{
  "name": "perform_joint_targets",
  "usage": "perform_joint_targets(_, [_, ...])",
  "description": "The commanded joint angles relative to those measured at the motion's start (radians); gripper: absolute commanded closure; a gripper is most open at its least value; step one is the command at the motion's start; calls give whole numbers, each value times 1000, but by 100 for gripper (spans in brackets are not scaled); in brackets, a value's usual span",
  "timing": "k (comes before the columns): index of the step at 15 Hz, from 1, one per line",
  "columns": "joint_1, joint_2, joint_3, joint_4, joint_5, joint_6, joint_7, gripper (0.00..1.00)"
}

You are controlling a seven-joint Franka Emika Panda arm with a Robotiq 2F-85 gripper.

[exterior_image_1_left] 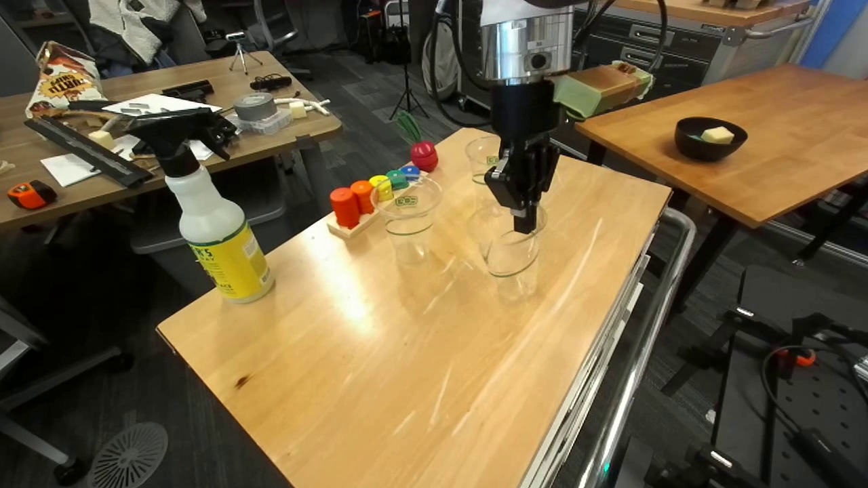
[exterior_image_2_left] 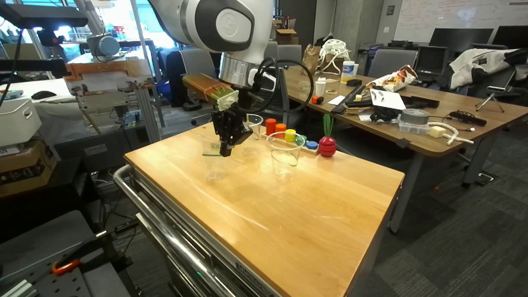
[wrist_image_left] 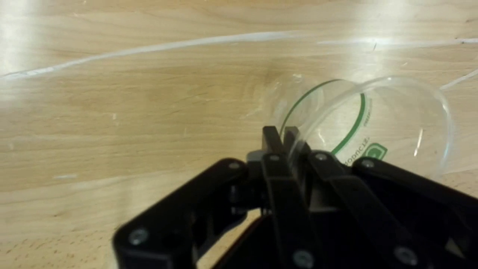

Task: Stack the three plastic cups

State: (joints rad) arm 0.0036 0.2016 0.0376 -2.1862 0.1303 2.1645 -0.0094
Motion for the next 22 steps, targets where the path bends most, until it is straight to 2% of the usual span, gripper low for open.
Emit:
perform_joint_targets(1, [-8,6,-8,57,37,-88,21,100])
perform_joint_targets(4, [-13,-1,-12,87,64,-139,34,99])
perform_joint_targets(7, [-22,-63,-14,109,101,-178,19,99])
perform_joint_targets(15, [-67,-254,-89,112,144,-96,111,99])
perform_joint_targets(17, [-79,-256,-108,109,167,-55,122,99])
perform_joint_targets(22, [-101,-154,-138,109,257,85,113,99])
